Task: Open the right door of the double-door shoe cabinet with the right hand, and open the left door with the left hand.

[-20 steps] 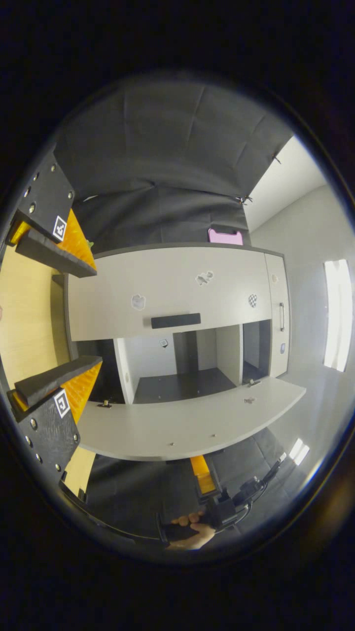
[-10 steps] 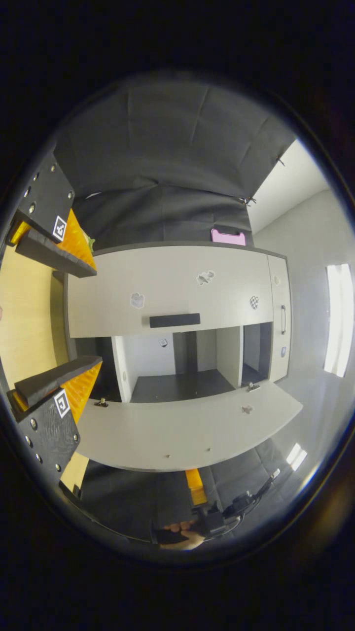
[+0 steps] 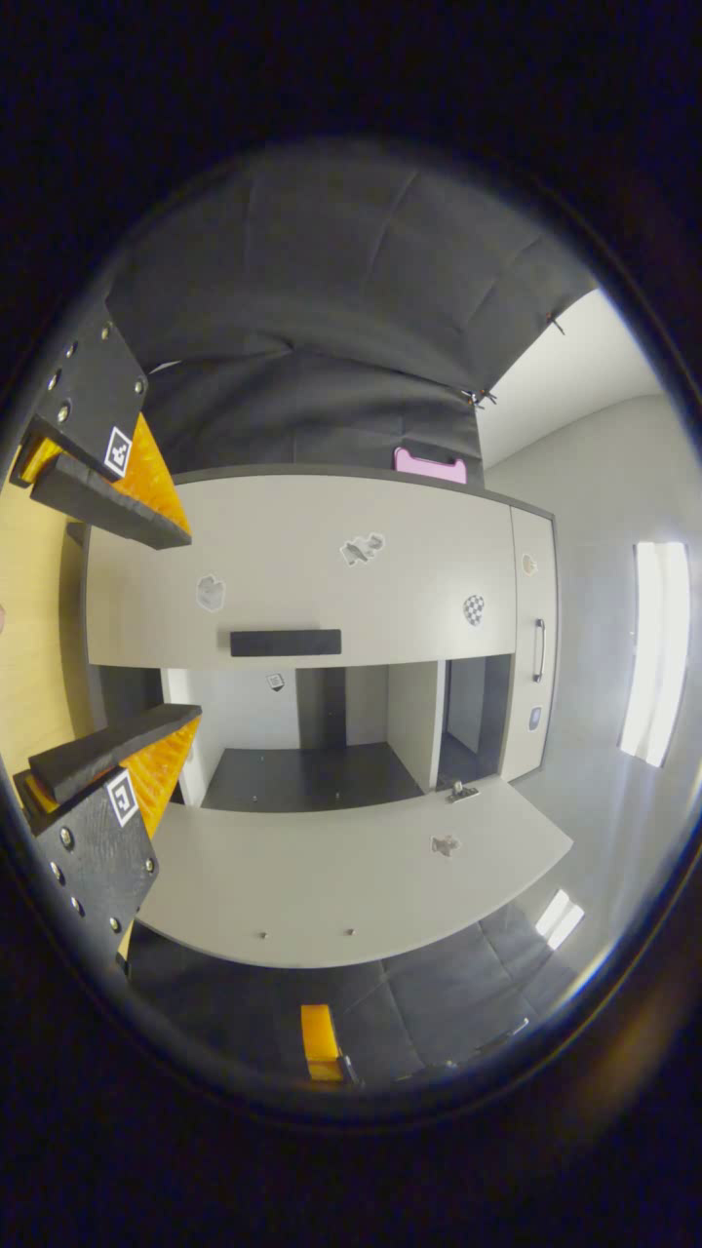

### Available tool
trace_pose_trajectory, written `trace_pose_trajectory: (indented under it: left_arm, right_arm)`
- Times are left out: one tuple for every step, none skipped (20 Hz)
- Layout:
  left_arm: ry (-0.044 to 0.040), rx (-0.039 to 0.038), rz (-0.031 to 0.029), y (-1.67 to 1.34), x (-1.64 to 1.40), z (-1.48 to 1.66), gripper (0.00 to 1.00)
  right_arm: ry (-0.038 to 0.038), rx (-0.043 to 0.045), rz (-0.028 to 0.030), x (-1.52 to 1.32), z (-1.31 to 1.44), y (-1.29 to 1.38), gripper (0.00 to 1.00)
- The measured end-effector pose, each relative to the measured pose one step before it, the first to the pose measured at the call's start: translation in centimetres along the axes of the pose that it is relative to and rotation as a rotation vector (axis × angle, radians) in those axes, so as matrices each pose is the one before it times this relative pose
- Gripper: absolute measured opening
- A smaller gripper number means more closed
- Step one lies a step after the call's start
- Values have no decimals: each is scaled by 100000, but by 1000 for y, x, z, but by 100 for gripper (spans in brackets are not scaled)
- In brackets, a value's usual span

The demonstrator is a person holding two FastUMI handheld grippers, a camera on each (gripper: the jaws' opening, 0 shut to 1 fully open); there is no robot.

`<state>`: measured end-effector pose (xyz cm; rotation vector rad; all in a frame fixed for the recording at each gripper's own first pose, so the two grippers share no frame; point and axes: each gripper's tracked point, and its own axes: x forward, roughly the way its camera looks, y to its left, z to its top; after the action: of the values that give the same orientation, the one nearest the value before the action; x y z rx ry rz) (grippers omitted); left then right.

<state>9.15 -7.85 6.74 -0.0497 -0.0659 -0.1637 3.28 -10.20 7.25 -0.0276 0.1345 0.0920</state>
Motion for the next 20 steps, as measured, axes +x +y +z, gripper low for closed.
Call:
trace_pose_trajectory:
  left_arm:
    - [-285,664,-510,-78,971,158,92]
    - [6,342,-642,-161,922,224,92]
    - [-168,-110,-618,-5,811,170,92]
    - [318,-335,-854,-167,954,241,92]
    - [375,-469,-210,-97,1092,164,92]
    - [-445,-525,-336,-32,1100,501,92]
    - [-623,-266,-31,82,1143,491,92]
    - [-1148,141,273,161,1074,631,92]
    - [-1091,382,244,93,1119,423,92]
    - [-405,486,-114,6,1046,316,92]
    - [-50,435,-733,-228,1014,168,92]
    - [536,366,-908,-187,988,-27,92]
    - [646,282,-185,23,1087,-122,92]
    - [763,24,612,110,981,-129,92]
    - [572,-516,327,65,900,-183,92]
    - [693,-1003,137,16,779,-131,92]
    - [1093,-1123,359,-24,1020,-376,92]
    - [1019,-976,366,3,827,-82,92]
    - [696,-626,212,0,681,-166,92]
    - [354,-205,210,48,712,18,92]
  right_arm:
    - [-431,-752,905,-664,-260,154,30]
    - [-796,-534,1073,-677,-42,281,47]
    - [-1213,-619,598,-586,-85,238,64]
    - [-1583,-13,-118,-273,-36,88,81]
    - [-735,87,146,-555,-223,220,99]
    - [328,520,-36,-330,-349,101,99]
    - [959,670,100,-279,-425,151,99]
    - [1240,565,-134,-298,-454,30,99]
    - [1332,228,-497,-210,-504,-104,99]
    - [1305,63,-902,-263,-569,-322,96]
    - [974,-104,-485,-182,-415,-116,96]
    - [779,287,-728,-230,-289,-232,96]
    - [565,629,-511,-199,-329,-193,99]
    - [564,892,-563,-210,-295,-244,99]
    - [446,857,-612,-114,-220,-330,99]
    - [403,781,-746,-99,-191,-303,99]
    - [498,726,-762,-17,-243,-223,99]
    - [491,818,-668,-47,-140,-285,99]
    - [535,832,-446,6,-247,-257,99]
    - [593,736,-409,-7,-88,-230,99]
